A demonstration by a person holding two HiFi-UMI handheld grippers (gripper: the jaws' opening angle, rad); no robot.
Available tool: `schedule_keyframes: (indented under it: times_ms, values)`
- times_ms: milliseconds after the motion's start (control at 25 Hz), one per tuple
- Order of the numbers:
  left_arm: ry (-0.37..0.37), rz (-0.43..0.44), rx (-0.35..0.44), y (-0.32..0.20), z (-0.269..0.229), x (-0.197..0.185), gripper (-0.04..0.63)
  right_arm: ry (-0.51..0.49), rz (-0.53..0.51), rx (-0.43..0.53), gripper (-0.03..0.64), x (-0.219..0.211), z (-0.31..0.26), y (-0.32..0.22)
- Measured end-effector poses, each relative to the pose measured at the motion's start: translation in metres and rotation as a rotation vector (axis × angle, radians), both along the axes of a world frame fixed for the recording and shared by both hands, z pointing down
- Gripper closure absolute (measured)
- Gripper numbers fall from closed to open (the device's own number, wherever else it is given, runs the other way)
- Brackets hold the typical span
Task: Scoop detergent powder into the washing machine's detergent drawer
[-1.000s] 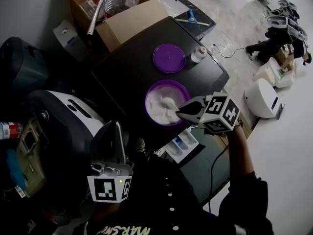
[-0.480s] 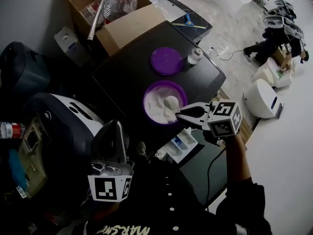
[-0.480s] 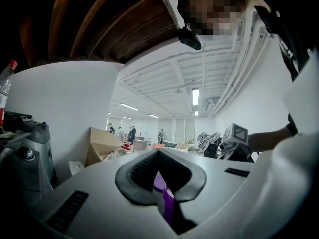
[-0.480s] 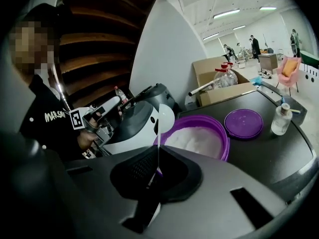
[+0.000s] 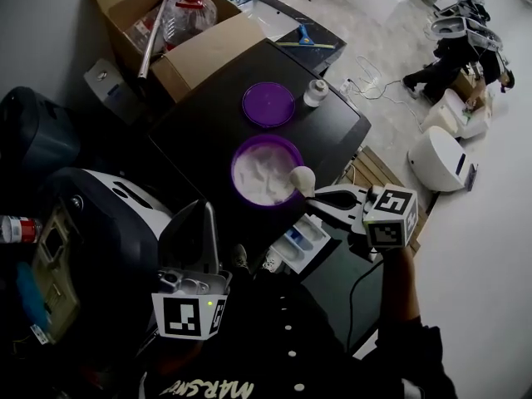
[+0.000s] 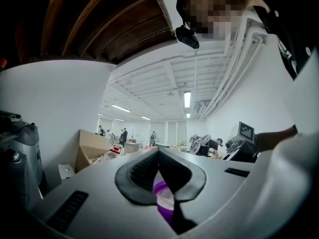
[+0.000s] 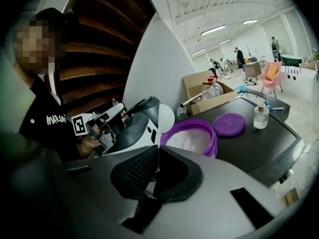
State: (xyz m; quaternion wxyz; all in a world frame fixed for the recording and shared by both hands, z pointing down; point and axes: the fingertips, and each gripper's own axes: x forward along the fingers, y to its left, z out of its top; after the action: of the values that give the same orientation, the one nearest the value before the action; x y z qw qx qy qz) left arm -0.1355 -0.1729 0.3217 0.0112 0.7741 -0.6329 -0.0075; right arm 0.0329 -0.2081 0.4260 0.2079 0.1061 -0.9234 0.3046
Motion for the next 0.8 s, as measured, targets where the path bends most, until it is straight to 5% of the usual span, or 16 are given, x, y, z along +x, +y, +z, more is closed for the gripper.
schedule_keyframes:
  times_ms: [800]
  values:
    - [-0.022,0.197,0.066,-0.008,-0.024,0.063,0.581,0.105,0.214,-0.070,0.584,0.095,0.053,0.050]
